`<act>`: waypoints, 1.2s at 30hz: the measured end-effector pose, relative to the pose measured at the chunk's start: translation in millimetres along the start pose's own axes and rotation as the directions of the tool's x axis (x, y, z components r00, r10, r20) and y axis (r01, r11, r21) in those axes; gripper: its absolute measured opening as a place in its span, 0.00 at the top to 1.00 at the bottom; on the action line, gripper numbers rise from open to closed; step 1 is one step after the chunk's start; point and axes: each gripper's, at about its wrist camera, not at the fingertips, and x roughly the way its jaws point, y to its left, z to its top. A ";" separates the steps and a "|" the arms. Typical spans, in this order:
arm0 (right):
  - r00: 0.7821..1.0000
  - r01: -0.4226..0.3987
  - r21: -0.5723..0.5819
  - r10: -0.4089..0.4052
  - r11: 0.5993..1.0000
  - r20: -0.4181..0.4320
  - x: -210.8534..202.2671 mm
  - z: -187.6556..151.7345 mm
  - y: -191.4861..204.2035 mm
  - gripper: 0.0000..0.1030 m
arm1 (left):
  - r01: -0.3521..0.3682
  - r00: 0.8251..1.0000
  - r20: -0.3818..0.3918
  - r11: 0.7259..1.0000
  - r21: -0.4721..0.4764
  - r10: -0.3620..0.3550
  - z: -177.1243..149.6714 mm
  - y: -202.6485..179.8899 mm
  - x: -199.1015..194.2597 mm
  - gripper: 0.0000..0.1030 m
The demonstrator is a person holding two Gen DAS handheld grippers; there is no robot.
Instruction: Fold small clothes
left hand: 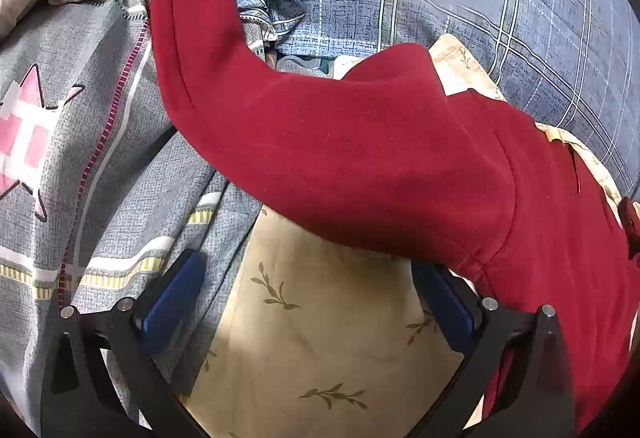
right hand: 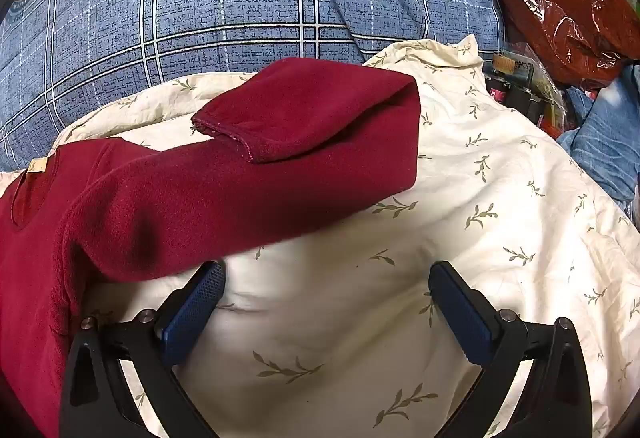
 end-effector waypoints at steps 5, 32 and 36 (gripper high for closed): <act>1.000 0.000 0.000 0.000 1.000 0.000 0.0 0.0 0.0 0.00 | -0.001 1.000 0.003 1.000 0.001 0.001 0.5 -0.1 0.3 0.00; 0.997 -0.078 -0.009 0.078 0.997 -0.011 -60.0 -21.0 -8.2 0.01 | -0.051 0.994 0.105 0.990 0.135 0.037 -23.3 -29.3 -62.5 0.00; 0.990 -0.136 -0.041 0.138 0.990 0.042 -128.8 -37.0 -13.0 0.00 | -0.054 0.986 0.166 0.982 0.182 0.024 -34.5 -36.8 -85.9 0.00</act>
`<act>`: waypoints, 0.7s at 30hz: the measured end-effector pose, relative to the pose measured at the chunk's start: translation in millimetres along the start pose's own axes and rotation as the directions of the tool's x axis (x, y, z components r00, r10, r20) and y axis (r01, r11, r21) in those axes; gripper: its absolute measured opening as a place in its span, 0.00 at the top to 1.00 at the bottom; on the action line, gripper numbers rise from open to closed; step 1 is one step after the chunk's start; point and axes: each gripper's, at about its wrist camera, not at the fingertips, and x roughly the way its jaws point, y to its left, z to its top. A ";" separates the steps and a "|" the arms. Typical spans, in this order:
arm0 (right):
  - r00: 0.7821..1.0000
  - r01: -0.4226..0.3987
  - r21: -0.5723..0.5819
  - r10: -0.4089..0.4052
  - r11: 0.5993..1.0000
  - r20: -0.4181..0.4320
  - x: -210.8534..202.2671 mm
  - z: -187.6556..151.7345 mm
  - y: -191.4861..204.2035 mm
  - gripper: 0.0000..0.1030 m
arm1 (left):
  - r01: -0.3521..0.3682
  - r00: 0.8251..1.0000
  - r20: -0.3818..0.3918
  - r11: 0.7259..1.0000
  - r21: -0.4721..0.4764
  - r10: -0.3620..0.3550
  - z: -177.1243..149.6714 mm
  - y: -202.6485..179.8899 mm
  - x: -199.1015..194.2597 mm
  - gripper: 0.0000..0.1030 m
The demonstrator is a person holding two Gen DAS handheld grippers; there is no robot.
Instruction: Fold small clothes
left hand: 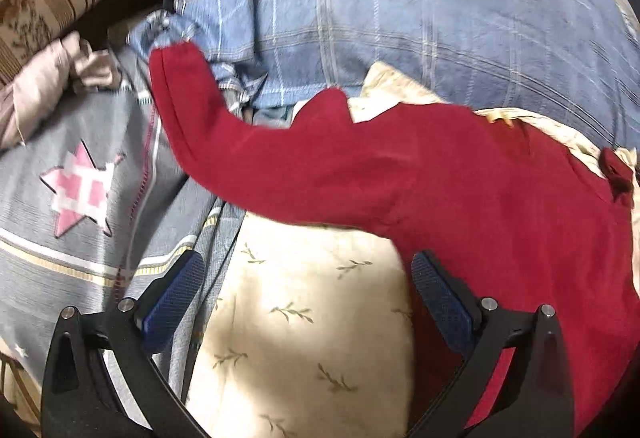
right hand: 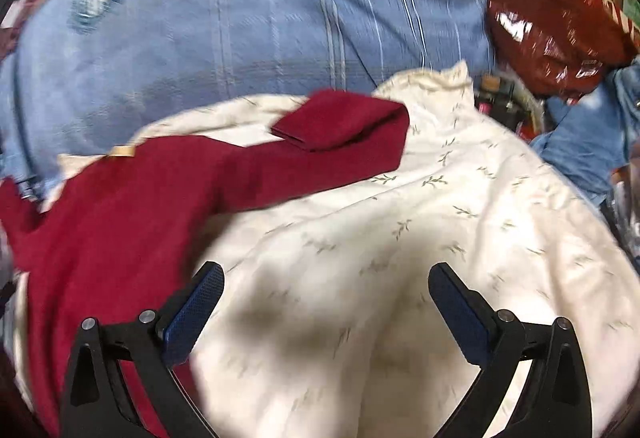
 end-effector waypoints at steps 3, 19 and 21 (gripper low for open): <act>0.998 -0.063 0.007 0.063 0.998 -0.001 -33.0 -4.8 11.3 0.00 | 0.026 1.000 0.007 1.000 0.003 -0.026 7.0 -5.3 -5.2 0.00; 0.990 -0.101 -0.207 0.120 0.973 0.080 -34.3 -19.4 157.9 0.00 | 0.055 0.997 0.048 0.998 0.018 -0.055 3.8 -15.1 -12.8 0.00; 0.989 -0.109 -0.214 0.128 0.971 0.075 -30.7 -21.7 166.6 0.00 | 0.059 0.997 0.050 0.998 0.013 -0.060 4.5 -15.8 -12.0 0.00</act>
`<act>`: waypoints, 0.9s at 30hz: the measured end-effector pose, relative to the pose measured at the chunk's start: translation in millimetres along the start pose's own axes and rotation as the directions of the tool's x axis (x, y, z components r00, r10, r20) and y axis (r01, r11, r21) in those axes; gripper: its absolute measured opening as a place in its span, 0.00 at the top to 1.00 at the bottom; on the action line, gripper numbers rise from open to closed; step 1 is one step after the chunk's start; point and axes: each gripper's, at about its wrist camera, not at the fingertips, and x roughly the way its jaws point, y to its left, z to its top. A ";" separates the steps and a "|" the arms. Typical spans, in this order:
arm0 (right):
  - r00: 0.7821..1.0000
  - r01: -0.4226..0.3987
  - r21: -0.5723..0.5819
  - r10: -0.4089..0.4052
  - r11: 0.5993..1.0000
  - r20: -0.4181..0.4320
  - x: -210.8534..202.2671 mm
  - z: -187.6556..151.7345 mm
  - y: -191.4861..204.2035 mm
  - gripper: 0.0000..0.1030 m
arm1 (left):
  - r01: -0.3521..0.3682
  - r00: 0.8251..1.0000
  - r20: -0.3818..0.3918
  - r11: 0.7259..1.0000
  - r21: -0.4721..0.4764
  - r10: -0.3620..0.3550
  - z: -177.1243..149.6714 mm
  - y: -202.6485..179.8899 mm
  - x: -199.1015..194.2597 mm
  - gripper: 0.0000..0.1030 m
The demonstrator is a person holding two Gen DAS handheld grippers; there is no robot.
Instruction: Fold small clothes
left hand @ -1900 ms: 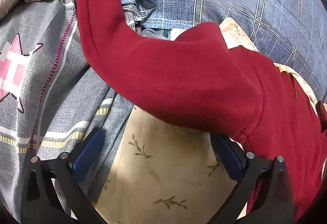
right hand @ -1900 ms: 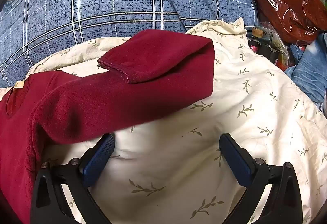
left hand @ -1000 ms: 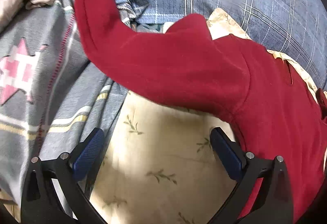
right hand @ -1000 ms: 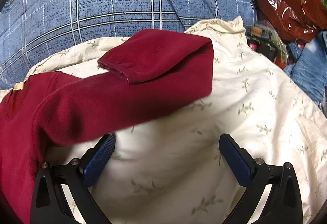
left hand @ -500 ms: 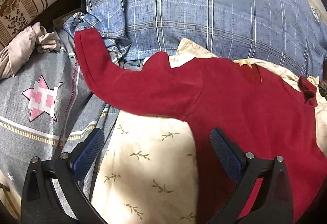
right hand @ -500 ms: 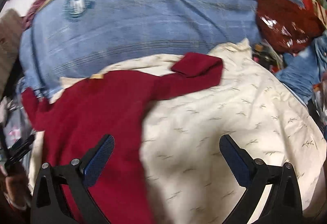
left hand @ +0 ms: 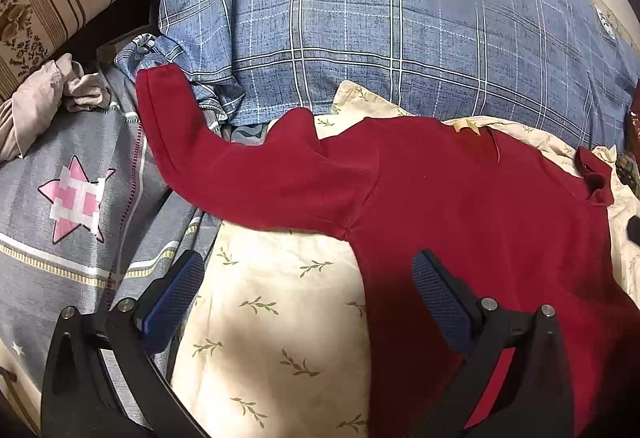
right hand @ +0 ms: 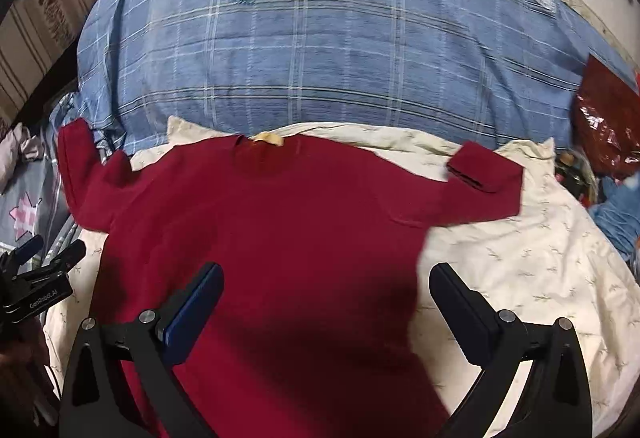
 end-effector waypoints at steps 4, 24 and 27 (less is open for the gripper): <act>1.000 0.001 -0.007 -0.001 1.000 0.002 5.4 -0.5 11.2 0.00 | 0.006 1.000 -0.002 1.000 0.004 -0.006 1.6 -3.1 2.2 0.00; 0.997 -0.040 0.038 0.042 0.998 -0.065 41.8 -6.3 18.1 0.00 | -0.004 1.000 -0.010 1.000 0.017 0.005 3.9 -10.0 10.6 0.00; 0.996 -0.049 0.041 0.051 0.998 -0.067 45.7 -5.9 20.9 0.00 | -0.010 1.000 -0.010 1.000 0.023 0.010 3.8 -10.6 11.9 0.00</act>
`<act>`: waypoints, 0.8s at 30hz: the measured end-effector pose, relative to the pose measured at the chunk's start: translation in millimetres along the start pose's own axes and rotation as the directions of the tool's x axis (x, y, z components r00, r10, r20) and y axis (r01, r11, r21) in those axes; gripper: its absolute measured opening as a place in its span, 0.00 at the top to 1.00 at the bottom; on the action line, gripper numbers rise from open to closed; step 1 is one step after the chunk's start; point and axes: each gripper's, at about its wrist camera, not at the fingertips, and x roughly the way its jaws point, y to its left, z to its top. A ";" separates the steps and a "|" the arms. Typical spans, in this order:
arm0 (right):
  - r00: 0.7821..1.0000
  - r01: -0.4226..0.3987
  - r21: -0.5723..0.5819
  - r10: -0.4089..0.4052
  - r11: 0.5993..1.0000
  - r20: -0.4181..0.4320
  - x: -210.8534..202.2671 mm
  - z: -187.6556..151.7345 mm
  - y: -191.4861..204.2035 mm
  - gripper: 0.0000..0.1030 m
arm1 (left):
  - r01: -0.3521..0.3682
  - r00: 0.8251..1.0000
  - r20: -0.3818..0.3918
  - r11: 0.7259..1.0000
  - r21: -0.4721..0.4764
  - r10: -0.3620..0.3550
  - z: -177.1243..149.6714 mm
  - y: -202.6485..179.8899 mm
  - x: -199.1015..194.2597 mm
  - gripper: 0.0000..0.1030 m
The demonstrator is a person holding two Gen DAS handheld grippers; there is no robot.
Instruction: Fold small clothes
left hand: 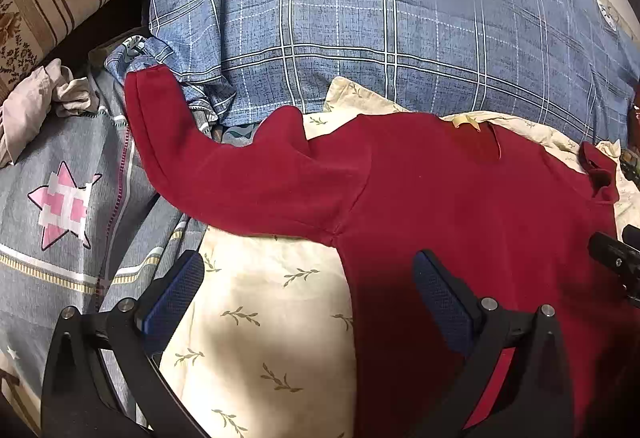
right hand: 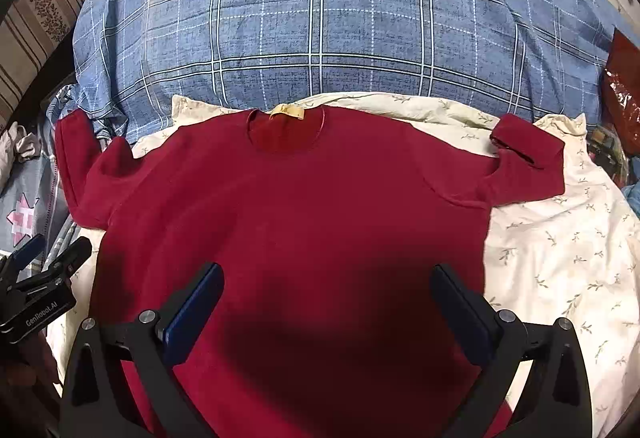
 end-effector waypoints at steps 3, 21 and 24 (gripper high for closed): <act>1.000 -0.006 -0.001 0.006 1.000 -0.006 4.2 2.1 2.2 0.00 | -0.004 1.000 -0.004 1.000 -0.002 0.004 1.1 0.5 2.9 0.00; 0.999 -0.042 -0.030 0.042 0.999 -0.004 17.8 11.5 22.7 0.00 | -0.012 1.000 -0.008 0.999 -0.041 0.011 7.8 11.9 7.9 0.00; 0.999 -0.048 -0.037 0.048 0.998 -0.007 22.1 13.2 28.5 0.00 | -0.012 1.000 -0.012 0.998 -0.054 0.011 9.4 15.1 9.0 0.00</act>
